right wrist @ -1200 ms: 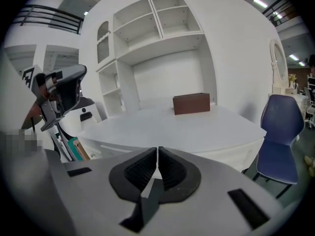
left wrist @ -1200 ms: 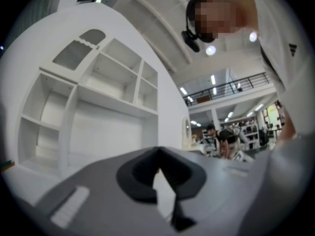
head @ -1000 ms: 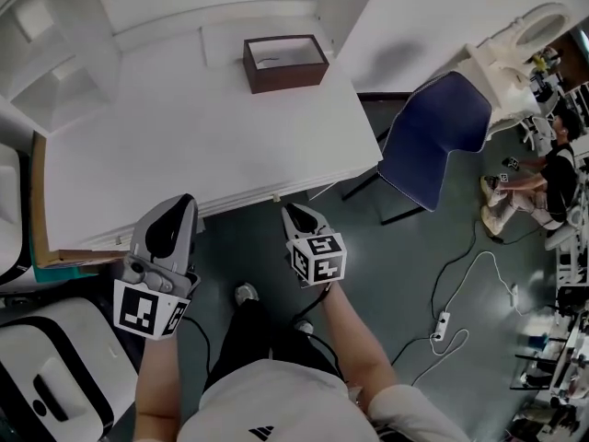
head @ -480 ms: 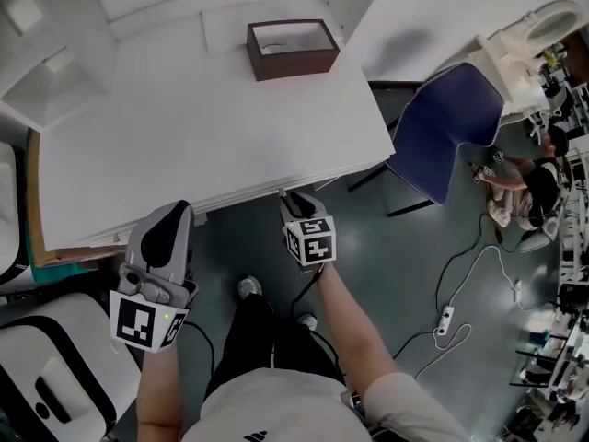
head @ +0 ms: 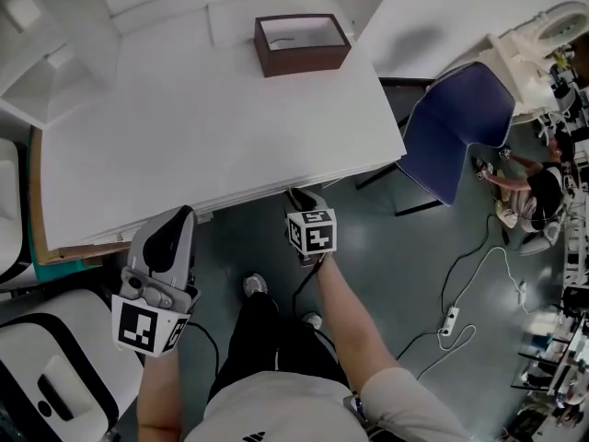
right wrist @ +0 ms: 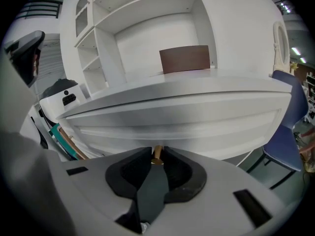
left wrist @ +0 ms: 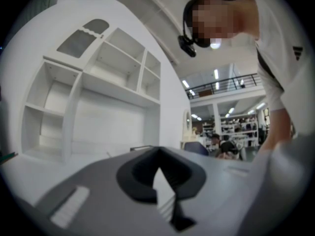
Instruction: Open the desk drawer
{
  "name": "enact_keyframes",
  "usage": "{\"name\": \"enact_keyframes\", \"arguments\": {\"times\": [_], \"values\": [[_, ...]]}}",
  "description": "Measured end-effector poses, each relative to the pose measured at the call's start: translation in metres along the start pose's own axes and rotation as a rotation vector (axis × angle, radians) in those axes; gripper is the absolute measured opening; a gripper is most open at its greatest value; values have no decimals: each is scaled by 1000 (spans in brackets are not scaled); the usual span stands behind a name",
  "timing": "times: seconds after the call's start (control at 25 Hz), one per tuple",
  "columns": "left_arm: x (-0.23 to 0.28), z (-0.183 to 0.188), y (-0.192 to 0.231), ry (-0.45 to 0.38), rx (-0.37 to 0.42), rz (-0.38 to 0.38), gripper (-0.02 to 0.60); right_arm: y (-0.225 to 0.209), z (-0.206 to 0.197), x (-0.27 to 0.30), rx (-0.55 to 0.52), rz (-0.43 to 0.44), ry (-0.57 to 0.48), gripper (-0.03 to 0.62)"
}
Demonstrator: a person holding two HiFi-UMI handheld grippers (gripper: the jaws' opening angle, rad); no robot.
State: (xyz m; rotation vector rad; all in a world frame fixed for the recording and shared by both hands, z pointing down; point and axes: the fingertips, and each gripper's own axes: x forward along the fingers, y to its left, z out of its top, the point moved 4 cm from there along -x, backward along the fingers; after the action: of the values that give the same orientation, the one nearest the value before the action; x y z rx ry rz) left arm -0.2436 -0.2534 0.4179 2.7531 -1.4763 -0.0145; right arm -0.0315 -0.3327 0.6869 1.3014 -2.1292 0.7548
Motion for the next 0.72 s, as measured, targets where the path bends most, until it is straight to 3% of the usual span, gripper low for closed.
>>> {"name": "enact_keyframes", "arguments": {"times": [0.72], "values": [[-2,8,-31,-5,12,-8,5,6,-28,-28,31,40,16,75]]}}
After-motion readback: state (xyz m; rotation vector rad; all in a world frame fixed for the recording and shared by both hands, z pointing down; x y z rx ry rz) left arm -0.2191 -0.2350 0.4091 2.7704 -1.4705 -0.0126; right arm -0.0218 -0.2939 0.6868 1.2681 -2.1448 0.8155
